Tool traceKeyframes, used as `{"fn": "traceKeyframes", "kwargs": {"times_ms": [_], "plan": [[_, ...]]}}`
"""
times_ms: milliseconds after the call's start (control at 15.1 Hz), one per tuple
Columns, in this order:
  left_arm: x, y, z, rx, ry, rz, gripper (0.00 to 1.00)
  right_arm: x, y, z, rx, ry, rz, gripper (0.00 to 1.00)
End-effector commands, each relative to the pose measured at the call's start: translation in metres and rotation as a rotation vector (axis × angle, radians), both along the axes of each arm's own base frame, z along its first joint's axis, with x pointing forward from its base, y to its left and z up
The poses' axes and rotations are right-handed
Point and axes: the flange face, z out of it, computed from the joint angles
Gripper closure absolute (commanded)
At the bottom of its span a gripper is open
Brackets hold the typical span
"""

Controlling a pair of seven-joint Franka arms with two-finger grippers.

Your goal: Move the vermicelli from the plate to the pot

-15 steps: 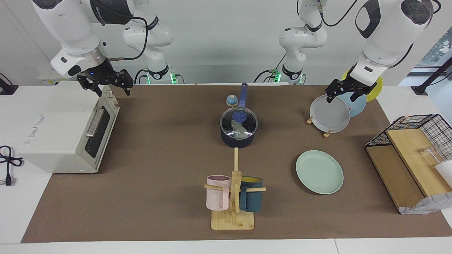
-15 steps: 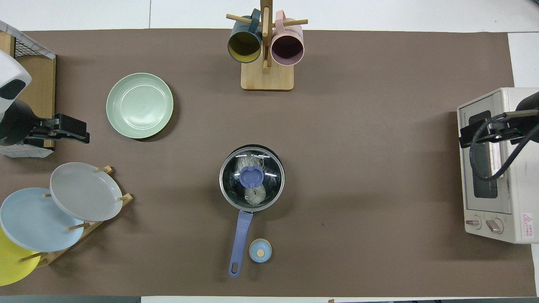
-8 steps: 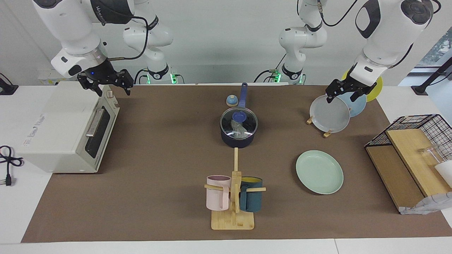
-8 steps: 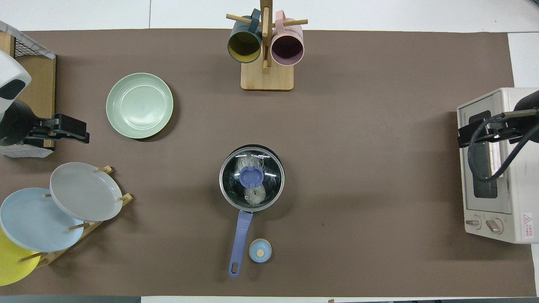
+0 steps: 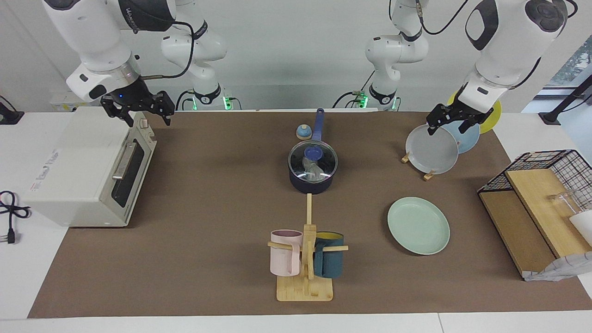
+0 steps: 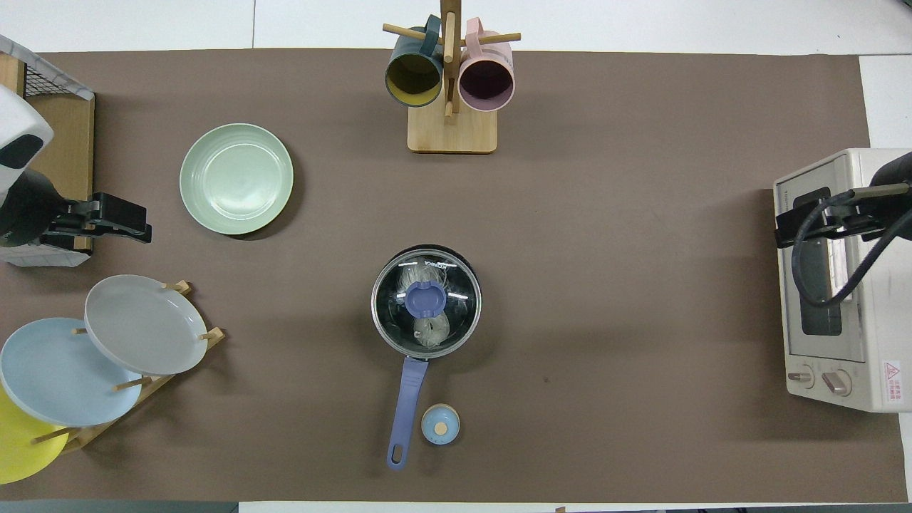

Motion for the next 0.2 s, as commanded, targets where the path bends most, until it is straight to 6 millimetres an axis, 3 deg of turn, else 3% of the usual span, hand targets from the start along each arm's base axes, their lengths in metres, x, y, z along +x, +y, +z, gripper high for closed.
{"fn": "traceKeyframes", "kwargs": {"times_ms": [0,133], "plan": [[-0.0012,0.0014,0.0025,0.000,-0.006,0.005,0.00,-0.0008,-0.0009,0.0037,0.014,-0.015,0.014,0.00],[-0.0012,0.0013,0.0025,-0.002,-0.006,0.005,0.00,-0.0009,-0.0009,0.0030,0.014,-0.014,0.014,0.00]]}}
